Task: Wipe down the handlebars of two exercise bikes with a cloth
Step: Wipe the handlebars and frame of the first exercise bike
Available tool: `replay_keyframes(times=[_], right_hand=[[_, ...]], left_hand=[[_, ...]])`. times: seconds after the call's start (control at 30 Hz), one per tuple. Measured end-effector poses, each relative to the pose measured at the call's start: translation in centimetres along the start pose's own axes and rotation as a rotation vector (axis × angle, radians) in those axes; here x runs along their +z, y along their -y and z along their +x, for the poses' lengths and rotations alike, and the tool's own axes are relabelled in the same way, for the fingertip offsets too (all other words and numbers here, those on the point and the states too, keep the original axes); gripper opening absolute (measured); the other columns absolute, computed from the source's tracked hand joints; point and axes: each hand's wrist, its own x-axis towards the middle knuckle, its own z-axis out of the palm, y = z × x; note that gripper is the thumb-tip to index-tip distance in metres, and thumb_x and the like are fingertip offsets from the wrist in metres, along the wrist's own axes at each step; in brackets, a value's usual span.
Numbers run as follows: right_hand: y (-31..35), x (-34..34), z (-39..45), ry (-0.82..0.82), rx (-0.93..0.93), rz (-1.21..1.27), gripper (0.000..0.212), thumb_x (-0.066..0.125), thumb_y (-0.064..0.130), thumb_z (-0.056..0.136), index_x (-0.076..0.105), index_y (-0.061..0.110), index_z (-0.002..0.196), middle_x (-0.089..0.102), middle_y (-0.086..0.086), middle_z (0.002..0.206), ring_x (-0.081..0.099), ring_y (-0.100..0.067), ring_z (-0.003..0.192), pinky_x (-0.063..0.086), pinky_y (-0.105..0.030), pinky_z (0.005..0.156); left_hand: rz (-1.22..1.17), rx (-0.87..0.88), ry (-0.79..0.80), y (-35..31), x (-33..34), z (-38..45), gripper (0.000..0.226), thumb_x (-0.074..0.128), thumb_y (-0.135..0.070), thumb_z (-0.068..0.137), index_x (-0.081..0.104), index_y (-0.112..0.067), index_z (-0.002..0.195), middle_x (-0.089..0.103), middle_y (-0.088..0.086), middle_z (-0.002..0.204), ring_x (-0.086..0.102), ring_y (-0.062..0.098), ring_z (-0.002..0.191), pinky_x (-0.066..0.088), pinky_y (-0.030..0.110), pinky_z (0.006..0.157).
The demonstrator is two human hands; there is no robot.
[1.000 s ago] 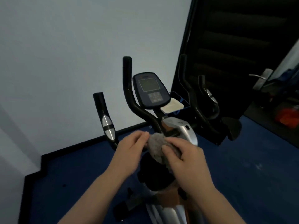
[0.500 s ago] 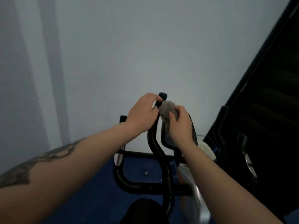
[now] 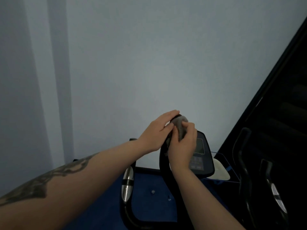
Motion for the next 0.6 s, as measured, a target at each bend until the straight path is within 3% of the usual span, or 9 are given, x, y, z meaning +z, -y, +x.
replay_keyframes(times=[0.07,0.2,0.43,0.53,0.6], right_hand=[[-0.5,-0.1,-0.5,0.018,-0.044,-0.063,0.013,0.056,0.011,0.093,0.054,0.019,0.102,0.054,0.0,0.107,0.051,-0.003,0.091,0.041,-0.016,0.073],[-1.1,-0.8,-1.1,0.092,-0.097,-0.156,0.018,0.056,0.006,0.092,0.057,0.015,0.108,0.055,0.0,0.11,0.051,-0.005,0.095,0.04,-0.008,0.078],[-2.0,-2.5,-3.2,0.322,-0.134,-0.234,0.022,0.058,0.01,0.093,0.062,0.02,0.113,0.056,0.01,0.102,0.055,0.0,0.089,0.04,-0.004,0.075],[-1.8,-3.7,-2.5,0.434,-0.12,-0.237,0.019,0.058,0.012,0.092,0.062,0.023,0.107,0.057,0.01,0.094,0.056,0.002,0.082,0.042,-0.007,0.07],[-1.9,-4.6,-2.3,0.51,-0.069,-0.234,0.011,0.06,0.015,0.09,0.06,0.025,0.093,0.061,0.006,0.084,0.058,-0.004,0.075,0.045,-0.016,0.063]], left_hand=[[-0.07,-0.004,0.018,0.4,-0.1,0.0,0.044,0.039,-0.007,0.099,0.04,-0.018,0.142,0.042,-0.003,0.148,0.036,0.006,0.136,0.026,0.029,0.117],[-0.186,-0.045,0.03,0.6,-0.6,0.2,0.042,0.038,-0.006,0.1,0.043,-0.018,0.14,0.043,-0.004,0.147,0.036,0.005,0.137,0.025,0.029,0.117],[-0.166,-0.041,0.04,1.4,1.0,-2.3,0.053,0.035,-0.008,0.101,0.023,-0.023,0.149,0.024,-0.011,0.156,0.021,-0.006,0.141,0.015,0.017,0.117],[-0.174,-0.059,0.04,1.9,1.4,-3.2,0.053,0.035,-0.009,0.101,0.021,-0.024,0.149,0.021,-0.014,0.156,0.019,-0.008,0.14,0.015,0.022,0.118],[-0.16,-0.065,0.043,2.1,1.5,-3.6,0.052,0.035,-0.01,0.101,0.02,-0.025,0.149,0.02,-0.014,0.157,0.017,-0.008,0.141,0.015,0.023,0.119]])
